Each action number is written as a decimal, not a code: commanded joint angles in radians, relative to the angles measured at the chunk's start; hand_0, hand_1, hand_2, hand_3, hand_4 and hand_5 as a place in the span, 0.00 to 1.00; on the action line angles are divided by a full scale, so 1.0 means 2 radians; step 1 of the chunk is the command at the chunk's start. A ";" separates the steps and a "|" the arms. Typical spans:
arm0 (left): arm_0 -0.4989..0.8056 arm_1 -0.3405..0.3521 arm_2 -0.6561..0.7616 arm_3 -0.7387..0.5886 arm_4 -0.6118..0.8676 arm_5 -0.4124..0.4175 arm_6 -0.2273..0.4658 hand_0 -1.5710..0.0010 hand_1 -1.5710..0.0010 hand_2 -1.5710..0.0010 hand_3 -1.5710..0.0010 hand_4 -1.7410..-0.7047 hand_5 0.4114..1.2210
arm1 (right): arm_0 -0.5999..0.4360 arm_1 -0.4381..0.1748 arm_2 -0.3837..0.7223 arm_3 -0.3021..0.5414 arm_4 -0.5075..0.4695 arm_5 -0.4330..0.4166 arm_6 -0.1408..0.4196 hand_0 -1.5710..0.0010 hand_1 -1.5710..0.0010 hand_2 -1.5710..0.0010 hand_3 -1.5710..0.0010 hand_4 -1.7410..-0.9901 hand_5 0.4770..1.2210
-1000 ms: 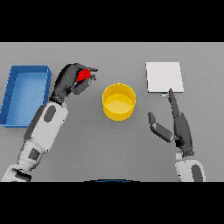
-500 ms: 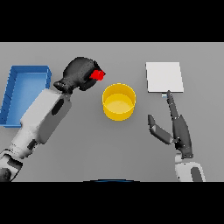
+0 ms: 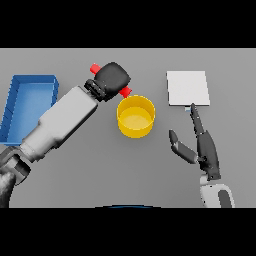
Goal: Pick up the red beaker and tilt it to pour out 1 green nut into yellow bowl. Pick up the yellow bowl and place it on the metallic measuring scale.
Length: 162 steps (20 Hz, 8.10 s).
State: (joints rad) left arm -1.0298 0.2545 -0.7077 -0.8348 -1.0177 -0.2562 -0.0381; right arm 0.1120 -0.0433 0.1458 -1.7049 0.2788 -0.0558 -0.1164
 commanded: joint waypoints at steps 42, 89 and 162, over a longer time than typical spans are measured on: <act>-0.271 0.030 0.049 0.244 -0.054 -0.003 -0.020 0.00 0.00 0.00 0.09 0.01 1.00 | -0.013 0.005 0.006 0.016 0.017 -0.014 -0.028 1.00 1.00 1.00 1.00 1.00 0.26; 0.309 0.124 0.330 -0.189 0.325 0.176 0.300 0.69 0.74 0.73 0.75 0.85 0.30 | -0.010 0.001 0.008 0.015 0.014 -0.010 -0.027 1.00 1.00 1.00 1.00 0.97 0.22; 0.306 0.145 0.332 -0.181 0.324 0.171 0.248 1.00 1.00 1.00 1.00 0.97 0.35 | -0.430 -0.172 0.241 0.234 0.253 0.350 0.007 0.01 0.01 0.10 0.21 0.00 1.00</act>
State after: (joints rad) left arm -0.4185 0.5455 -0.0444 -1.1960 -0.3697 0.0862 0.4590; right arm -0.7491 -0.3888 0.6284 -1.2378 0.7844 0.6437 -0.1033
